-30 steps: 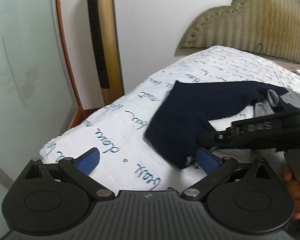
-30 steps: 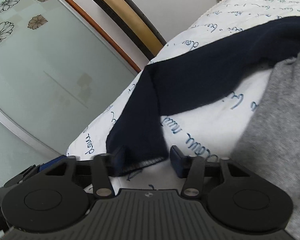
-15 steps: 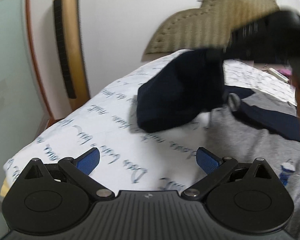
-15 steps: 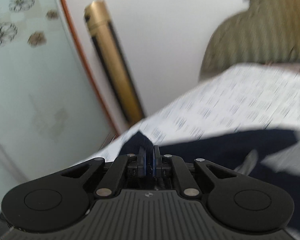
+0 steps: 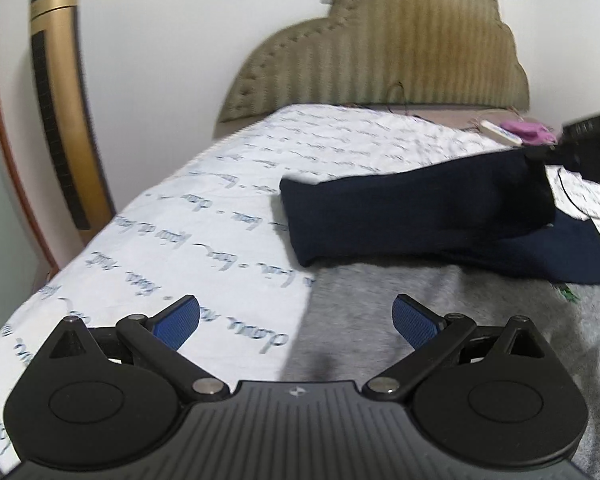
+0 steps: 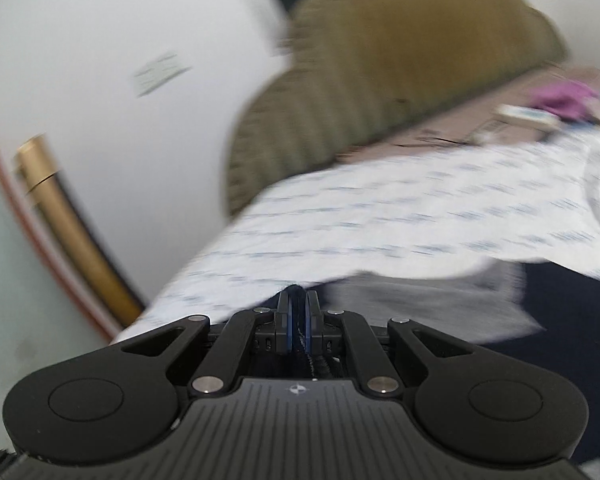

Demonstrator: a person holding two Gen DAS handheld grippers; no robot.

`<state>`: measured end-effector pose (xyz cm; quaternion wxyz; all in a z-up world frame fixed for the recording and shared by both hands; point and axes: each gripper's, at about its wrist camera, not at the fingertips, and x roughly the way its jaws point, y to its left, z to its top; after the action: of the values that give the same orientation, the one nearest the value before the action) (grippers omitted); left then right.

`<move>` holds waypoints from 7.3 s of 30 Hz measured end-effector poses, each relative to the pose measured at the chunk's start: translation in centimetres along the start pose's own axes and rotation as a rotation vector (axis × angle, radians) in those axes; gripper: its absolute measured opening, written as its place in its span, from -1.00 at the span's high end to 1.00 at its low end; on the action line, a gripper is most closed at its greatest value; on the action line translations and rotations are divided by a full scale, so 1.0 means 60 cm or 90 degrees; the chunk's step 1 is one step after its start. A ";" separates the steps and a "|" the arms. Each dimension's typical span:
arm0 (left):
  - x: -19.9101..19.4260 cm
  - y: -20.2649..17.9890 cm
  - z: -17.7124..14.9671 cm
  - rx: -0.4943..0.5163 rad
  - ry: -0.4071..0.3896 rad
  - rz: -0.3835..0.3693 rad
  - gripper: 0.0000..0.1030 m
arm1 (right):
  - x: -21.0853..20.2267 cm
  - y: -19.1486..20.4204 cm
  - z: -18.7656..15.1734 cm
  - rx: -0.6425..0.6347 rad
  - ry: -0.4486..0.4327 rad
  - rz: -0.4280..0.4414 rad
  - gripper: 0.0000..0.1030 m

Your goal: Fold small clothes

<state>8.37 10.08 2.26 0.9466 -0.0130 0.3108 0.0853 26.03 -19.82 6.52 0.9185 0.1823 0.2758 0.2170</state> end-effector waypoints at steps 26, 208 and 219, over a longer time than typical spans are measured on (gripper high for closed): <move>0.068 -0.115 -0.018 0.115 0.057 -0.034 -1.00 | 0.040 -0.149 -0.121 0.287 0.127 0.052 0.13; -0.050 -0.107 -0.164 0.113 0.084 -0.095 -1.00 | -0.352 0.113 -0.369 -0.087 0.145 -0.205 -0.99; -0.056 -0.108 -0.181 0.107 0.052 -0.088 -1.00 | -0.336 0.126 -0.401 -0.124 0.151 -0.258 -1.00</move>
<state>0.46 2.32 -4.68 0.9343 0.0417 0.3539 -0.0071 -5.49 -18.33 -0.21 0.9177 0.0070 0.3903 0.0738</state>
